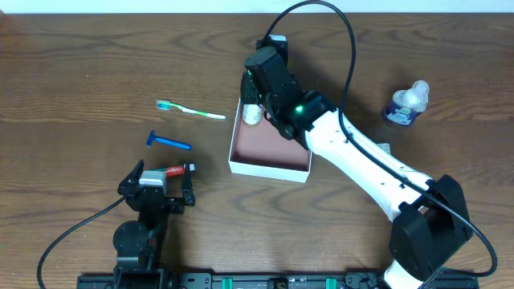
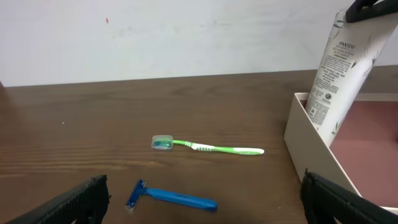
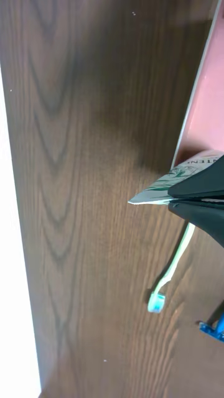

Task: Pack container
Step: 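Lower the tube upright into the box's left corner and release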

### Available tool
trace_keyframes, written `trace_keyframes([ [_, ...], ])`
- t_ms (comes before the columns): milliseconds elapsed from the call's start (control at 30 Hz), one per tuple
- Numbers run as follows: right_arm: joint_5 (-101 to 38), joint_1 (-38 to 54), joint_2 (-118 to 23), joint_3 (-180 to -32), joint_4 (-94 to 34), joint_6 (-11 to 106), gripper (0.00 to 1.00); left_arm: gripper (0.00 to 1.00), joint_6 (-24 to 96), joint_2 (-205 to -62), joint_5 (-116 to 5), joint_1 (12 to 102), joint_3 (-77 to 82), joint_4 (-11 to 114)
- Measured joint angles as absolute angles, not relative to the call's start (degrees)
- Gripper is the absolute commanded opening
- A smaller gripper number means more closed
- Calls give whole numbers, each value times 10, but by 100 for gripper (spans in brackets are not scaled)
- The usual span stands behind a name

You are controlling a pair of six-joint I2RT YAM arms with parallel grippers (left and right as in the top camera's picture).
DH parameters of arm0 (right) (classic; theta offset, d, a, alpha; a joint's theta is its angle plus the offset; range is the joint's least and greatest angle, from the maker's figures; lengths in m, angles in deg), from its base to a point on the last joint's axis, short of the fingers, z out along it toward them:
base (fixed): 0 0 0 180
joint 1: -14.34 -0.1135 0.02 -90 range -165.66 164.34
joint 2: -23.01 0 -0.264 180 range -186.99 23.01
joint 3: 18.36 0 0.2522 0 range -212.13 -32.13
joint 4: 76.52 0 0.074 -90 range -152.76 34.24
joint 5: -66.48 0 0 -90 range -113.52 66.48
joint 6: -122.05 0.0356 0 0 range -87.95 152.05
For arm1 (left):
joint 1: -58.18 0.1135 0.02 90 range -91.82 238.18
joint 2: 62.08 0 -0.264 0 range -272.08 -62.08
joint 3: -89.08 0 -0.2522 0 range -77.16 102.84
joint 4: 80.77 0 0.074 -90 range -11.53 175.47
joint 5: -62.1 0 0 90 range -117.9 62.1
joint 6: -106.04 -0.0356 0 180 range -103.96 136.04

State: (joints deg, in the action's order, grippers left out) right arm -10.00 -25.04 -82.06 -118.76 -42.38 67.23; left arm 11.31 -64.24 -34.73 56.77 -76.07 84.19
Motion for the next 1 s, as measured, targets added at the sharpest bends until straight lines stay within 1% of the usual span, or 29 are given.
trace_keyframes([
  [67,-96,-255,-821,-1188,-423,682,11,98,113,-642,-347,568,-761,842],
  [167,-98,-265,-821,-1188,-417,690,18,98,113,-642,-347,568,-761,842],
  [433,-108,-272,-821,-1188,-416,695,25,98,113,-642,-347,568,-761,842],
  [733,-134,-272,-821,-1188,-427,696,25,98,113,-642,-347,568,-761,842],
  [1000,-140,-272,-821,-1188,-389,718,21,98,113,-642,-347,568,-761,842],
])
